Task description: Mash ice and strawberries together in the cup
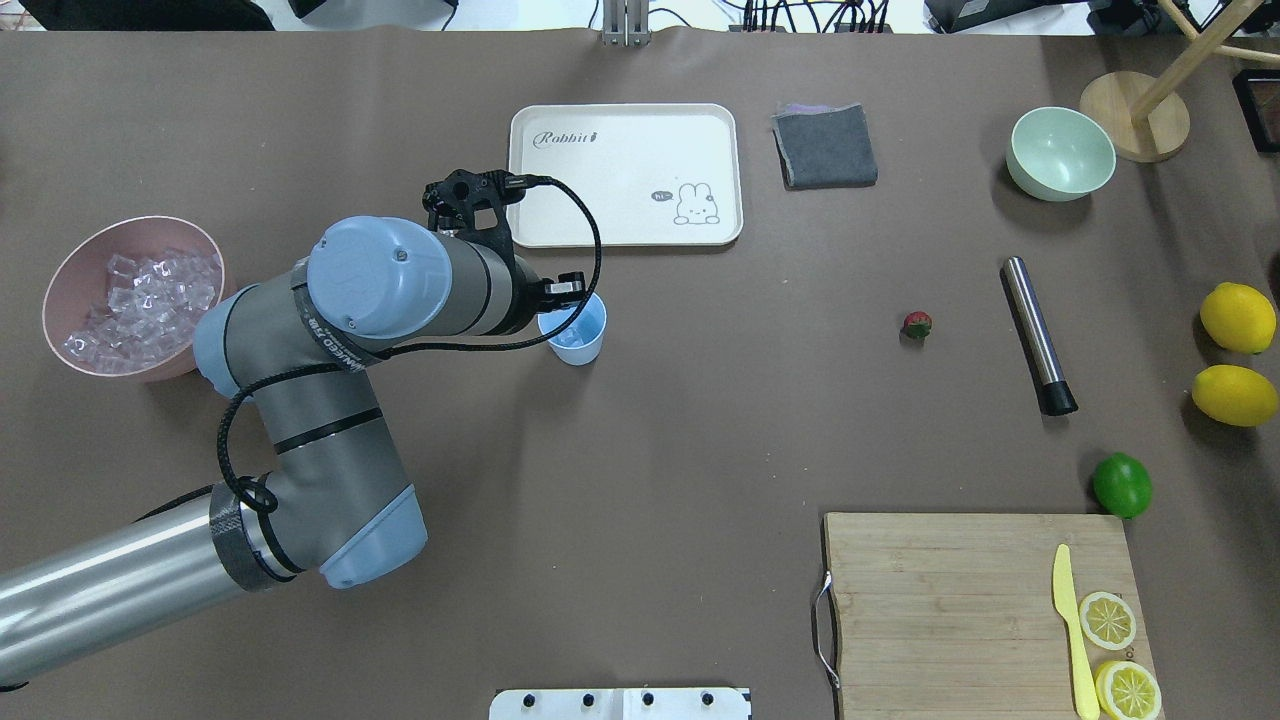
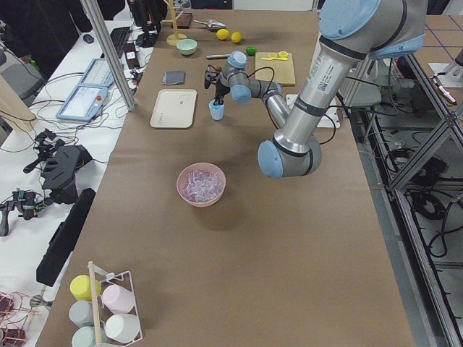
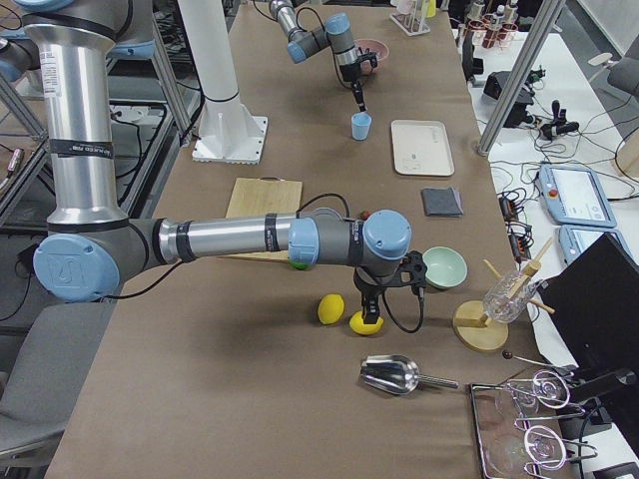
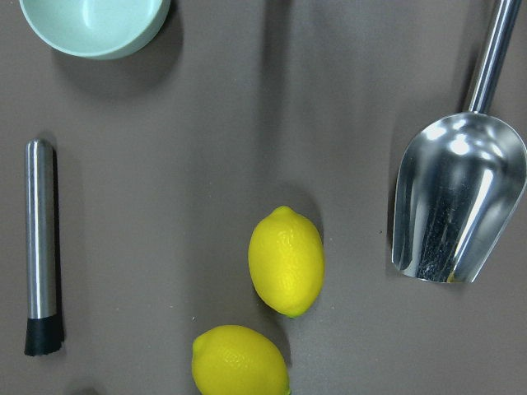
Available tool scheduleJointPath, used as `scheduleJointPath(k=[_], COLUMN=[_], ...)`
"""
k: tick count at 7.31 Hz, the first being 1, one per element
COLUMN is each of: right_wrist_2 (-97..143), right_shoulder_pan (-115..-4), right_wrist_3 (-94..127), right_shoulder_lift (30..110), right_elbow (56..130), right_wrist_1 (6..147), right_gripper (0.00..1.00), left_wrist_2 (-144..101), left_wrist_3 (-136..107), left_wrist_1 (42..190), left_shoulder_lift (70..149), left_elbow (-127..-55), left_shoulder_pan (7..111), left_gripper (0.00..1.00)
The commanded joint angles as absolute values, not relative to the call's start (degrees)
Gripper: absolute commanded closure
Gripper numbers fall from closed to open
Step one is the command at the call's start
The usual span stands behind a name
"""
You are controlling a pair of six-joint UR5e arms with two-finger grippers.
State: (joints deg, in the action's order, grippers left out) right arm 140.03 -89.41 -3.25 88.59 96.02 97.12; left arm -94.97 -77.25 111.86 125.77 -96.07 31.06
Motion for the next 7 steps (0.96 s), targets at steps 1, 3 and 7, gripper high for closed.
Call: scheduleJointPath(k=[1, 3, 7], right_wrist_2=[140.01, 140.01, 140.01], right_shoulder_pan=[-89.39, -89.38, -89.38], right_wrist_3=[-3.25, -3.25, -3.25], right_shoulder_lift=[88.51, 88.51, 88.07], right_elbow=[95.98, 95.98, 95.98], right_wrist_1=[97.12, 97.12, 97.12], right_gripper=[0.00, 0.00, 0.00], left_wrist_2=[-94.92, -94.83, -95.53], left_wrist_3=[-77.26, -77.26, -76.47], left_wrist_1=[111.88, 111.97, 109.97], left_shoulder_lift=[126.47, 126.56, 126.04], left_elbow=[-95.36, -94.92, -98.41], left_shoulder_pan=[30.50, 30.41, 32.68], left_gripper=[1.00, 0.40, 0.03])
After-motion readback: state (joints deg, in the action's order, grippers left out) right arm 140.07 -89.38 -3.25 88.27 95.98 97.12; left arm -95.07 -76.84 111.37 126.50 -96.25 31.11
